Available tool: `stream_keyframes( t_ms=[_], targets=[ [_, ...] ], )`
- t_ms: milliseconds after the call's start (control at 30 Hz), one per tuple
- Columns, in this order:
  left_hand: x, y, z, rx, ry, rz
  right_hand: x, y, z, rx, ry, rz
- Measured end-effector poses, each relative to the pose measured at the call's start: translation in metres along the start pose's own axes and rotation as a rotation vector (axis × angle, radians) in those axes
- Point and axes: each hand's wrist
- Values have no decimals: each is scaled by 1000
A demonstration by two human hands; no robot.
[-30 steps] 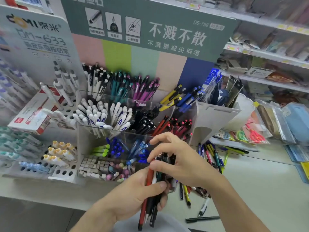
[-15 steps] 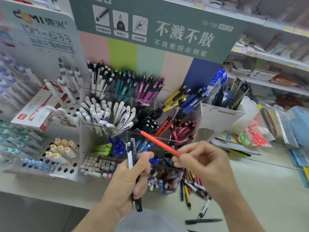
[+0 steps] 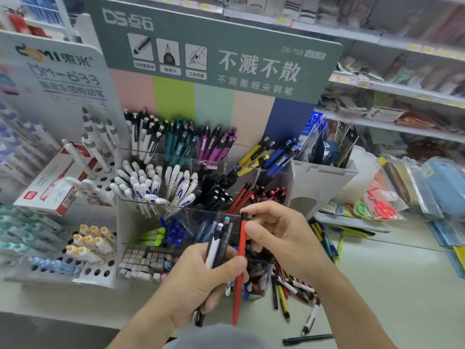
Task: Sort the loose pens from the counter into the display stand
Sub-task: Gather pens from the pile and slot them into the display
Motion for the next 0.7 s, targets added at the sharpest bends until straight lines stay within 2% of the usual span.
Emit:
stream_keyframes(
  t_ms=[133,200,267,367,400,467,600,700],
  targets=[
    [2,0,-4,3,16,-31,-9,-9,7,-49,-7,80],
    [4,0,-5,9,33,-98,-9,-13,12,-75,-60,47],
    [2,-1,-3,-5,69,-182,-9,-15,17,-183,-77,-164],
    [-4,-1,-1,-42,136,-222,-12,-18,17,-382,-15,-669],
    [-5,0,-2,-48,170,-211,-12,-19,14,-432,28,-743],
    [-5,0,-2,-68,271,-186,-7,-20,4,-454,121,-726],
    [5,-1,0,-116,465,-117,2,-28,-22,-396,386,-557],
    [10,-1,-1,-122,517,-95,10,-36,-34,-470,641,-541]
  ],
)
Point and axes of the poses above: each hand's wrist, its own y-axis away from the middle knuckle, its own x-axis out of the palm, z = x × y, and after that the axes turned 1 degree about -y, right-handed
